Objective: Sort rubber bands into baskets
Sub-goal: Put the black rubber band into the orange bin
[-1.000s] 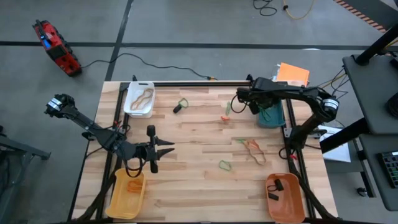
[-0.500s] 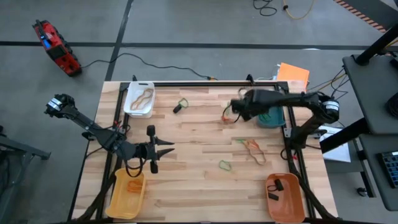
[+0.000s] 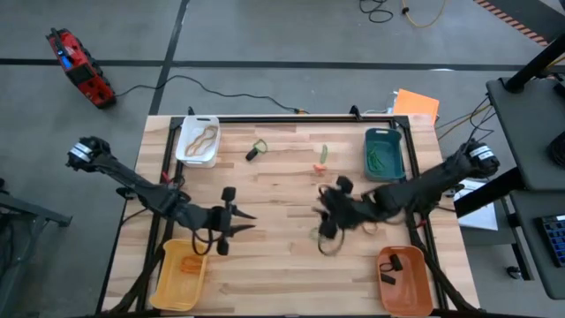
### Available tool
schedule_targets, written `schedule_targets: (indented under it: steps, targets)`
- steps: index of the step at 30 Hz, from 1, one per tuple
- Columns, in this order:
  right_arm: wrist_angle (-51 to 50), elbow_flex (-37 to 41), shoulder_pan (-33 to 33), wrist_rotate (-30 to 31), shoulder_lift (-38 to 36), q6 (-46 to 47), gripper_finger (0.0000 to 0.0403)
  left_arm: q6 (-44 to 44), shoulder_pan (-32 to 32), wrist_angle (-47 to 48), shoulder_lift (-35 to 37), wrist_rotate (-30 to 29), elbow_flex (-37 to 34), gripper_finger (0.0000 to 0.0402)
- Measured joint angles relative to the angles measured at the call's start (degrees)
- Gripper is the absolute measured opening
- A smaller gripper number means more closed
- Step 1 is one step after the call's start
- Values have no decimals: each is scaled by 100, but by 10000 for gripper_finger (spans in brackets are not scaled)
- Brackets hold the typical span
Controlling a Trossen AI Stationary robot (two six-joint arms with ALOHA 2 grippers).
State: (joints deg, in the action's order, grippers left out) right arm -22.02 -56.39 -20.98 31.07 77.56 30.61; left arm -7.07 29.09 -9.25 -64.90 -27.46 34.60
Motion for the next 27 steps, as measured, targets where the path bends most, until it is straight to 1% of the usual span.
schedule_targets:
  steps: [4, 7, 11, 15, 21, 24, 27]
  targets:
    - [887, 345, -483, 253, 30, -122, 156, -12, -134, 184, -404, 2, 212, 77]
    - [1174, 483, -646, 458, 64, -119, 149, -17, -267, 393, -690, 19, 417, 77]
    - [1264, 552, -736, 499, 76, -121, 138, 168, -582, 748, -983, 100, 754, 77]
    - [1267, 640, -726, 506, 79, -123, 127, 482, -1062, 1289, -1204, 557, 1097, 77]
    - [1259, 733, -726, 512, 81, -125, 114, 629, -1914, 2200, -1427, 938, 1488, 77]
    - [1211, 733, -727, 514, 81, -126, 109, 555, -2426, 2545, -1434, 1272, 1518, 77]
    - [1190, 733, -727, 512, 83, -264, 103, 460, -2997, 2701, -1402, 1565, 1486, 77]
